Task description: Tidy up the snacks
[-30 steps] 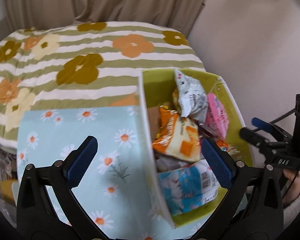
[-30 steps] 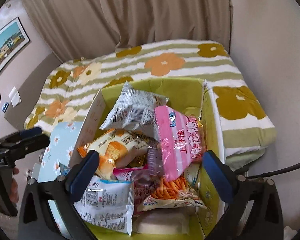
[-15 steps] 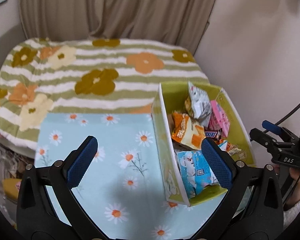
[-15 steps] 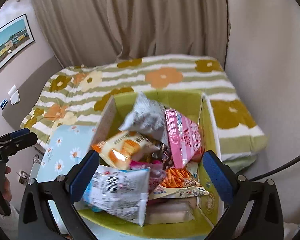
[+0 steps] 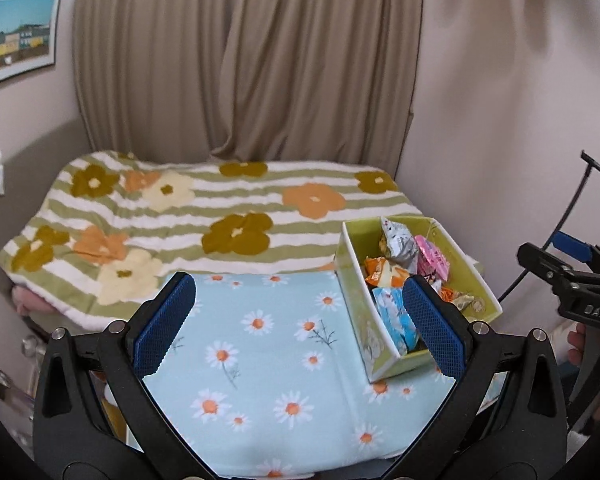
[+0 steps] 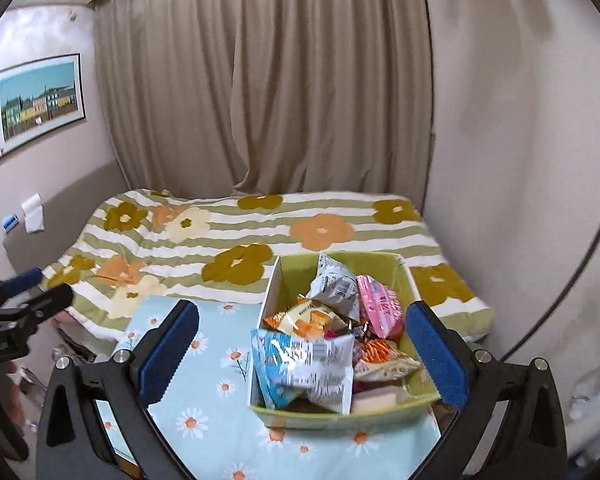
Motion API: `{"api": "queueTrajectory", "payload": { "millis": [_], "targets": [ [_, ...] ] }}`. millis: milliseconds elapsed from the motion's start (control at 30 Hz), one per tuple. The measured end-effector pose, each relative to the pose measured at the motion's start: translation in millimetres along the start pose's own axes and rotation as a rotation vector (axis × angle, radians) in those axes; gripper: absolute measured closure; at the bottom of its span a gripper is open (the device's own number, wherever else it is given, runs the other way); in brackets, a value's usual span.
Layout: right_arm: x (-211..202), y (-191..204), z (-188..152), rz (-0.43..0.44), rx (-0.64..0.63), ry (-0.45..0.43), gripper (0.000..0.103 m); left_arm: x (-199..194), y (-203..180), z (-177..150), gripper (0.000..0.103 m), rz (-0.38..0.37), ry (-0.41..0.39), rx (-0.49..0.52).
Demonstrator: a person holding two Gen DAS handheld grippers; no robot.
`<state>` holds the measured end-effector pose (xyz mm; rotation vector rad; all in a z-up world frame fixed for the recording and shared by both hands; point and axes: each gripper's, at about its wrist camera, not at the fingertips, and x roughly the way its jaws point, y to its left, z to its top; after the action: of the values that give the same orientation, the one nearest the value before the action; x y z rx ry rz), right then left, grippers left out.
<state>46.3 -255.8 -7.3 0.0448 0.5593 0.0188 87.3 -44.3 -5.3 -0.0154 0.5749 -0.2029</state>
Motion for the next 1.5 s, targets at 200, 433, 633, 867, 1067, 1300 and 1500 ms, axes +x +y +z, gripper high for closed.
{"api": "queueTrajectory", "payload": {
  "millis": [200, 433, 633, 867, 1067, 1300, 1500],
  "targets": [
    [-20, 14, -21, -0.042, 0.009, -0.018, 0.0, -33, 11, -22, 0.0, 0.01, -0.038, 0.011],
    [-31, 20, -27, -0.064, 0.009, -0.025, 0.0, -41, 14, -30, 0.0, 0.004, -0.046, 0.025],
    [-30, 21, -26, -0.063, 0.008, -0.022, 0.0, -40, 15, -32, 0.0, -0.004, -0.038, 0.021],
    [-28, 25, -26, -0.065, 0.009, -0.022, 0.0, -39, 18, -33, 0.0, 0.01, -0.033, 0.022],
    [-26, 29, -26, -0.067, 0.015, -0.025, 0.0, -37, 18, -33, 0.0, 0.015, -0.031, 0.026],
    [-24, 28, -24, -0.059, 0.025, -0.022, 0.0, -34, 19, -34, 0.0, 0.024, -0.032, 0.029],
    [-23, 27, -24, -0.064, 0.023, -0.018, 0.0, -31, 20, -33, 0.0, 0.018, -0.028, 0.02]
  ]
}}
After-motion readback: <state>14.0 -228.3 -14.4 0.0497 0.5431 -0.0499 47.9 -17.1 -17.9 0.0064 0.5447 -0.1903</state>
